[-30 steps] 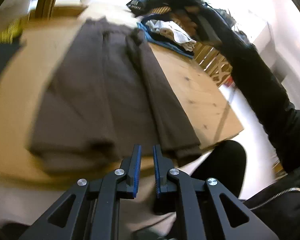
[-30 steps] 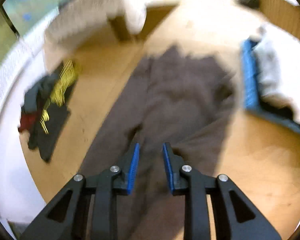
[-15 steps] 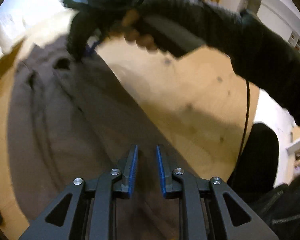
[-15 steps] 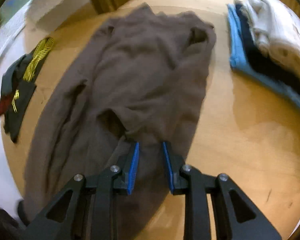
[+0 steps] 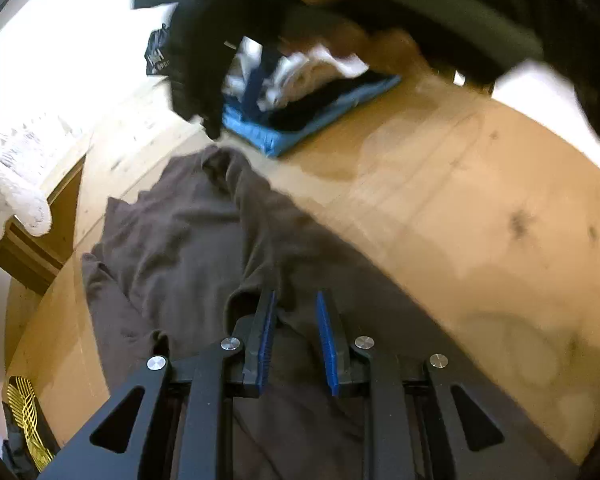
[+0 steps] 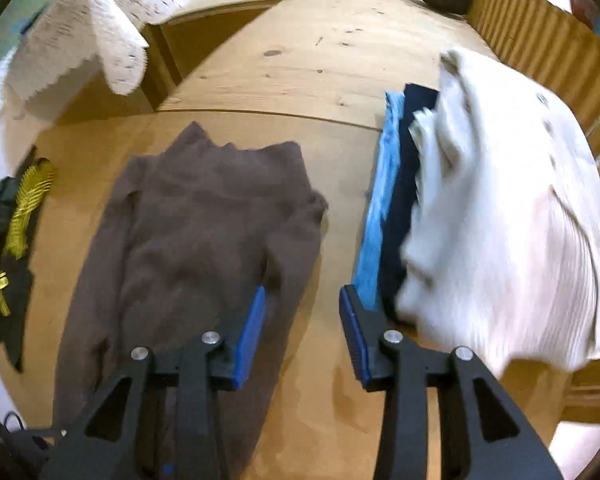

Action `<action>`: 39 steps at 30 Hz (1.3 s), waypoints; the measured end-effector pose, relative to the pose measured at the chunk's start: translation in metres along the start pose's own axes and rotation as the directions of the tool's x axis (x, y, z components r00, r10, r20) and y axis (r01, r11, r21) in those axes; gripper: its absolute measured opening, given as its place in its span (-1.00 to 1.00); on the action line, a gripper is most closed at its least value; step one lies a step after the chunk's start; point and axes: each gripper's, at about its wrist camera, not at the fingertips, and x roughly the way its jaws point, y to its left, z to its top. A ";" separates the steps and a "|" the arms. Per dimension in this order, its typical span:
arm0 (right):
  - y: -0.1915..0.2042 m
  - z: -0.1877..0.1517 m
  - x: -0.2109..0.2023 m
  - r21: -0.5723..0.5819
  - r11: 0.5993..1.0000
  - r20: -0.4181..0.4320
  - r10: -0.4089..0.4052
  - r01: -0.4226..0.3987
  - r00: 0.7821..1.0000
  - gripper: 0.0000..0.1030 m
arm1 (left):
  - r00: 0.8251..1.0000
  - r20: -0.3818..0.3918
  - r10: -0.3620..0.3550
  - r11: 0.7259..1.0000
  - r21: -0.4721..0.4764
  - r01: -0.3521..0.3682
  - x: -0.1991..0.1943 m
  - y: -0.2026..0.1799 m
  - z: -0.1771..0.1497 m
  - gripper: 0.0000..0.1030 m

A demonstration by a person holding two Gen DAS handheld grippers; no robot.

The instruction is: Fold clothes

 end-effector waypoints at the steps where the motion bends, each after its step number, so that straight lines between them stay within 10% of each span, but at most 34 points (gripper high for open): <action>1: 0.002 0.009 0.008 -0.003 1.000 -0.024 -0.007 0.007 1.000 -0.25 | 1.000 -0.026 0.003 1.000 0.013 -0.002 0.012 -0.005 -0.001 -0.59; 11: 0.018 0.042 0.068 -0.047 0.998 -0.215 -0.055 0.046 0.975 -0.25 | 1.000 -0.022 -0.015 0.996 0.086 0.017 0.019 -0.017 -0.013 -0.79; 15: 0.013 0.044 0.072 -0.011 0.998 -0.204 -0.069 0.069 0.977 -0.75 | 1.000 -0.006 -0.027 0.997 0.075 0.027 0.019 -0.015 -0.015 -0.79; 22: -0.032 0.042 0.068 0.263 0.963 -0.118 0.098 -0.064 0.988 -0.72 | 1.000 0.020 -0.011 0.996 0.089 0.009 0.017 -0.020 -0.018 -0.82; 27: -0.040 0.028 0.004 0.204 0.975 0.024 0.082 -0.085 0.996 -0.35 | 1.000 0.012 -0.019 0.997 0.080 0.018 0.018 -0.018 -0.016 -0.82; 30: -0.030 0.004 -0.011 0.096 0.994 0.044 0.051 -0.055 0.998 -0.99 | 1.000 0.015 -0.006 0.996 0.091 0.005 0.019 -0.020 -0.016 -0.82; 39: 0.003 -0.024 0.042 -0.014 0.996 -0.061 0.086 -0.087 0.994 -0.98 | 1.000 0.016 0.020 0.994 0.105 -0.021 0.019 -0.025 -0.015 -0.82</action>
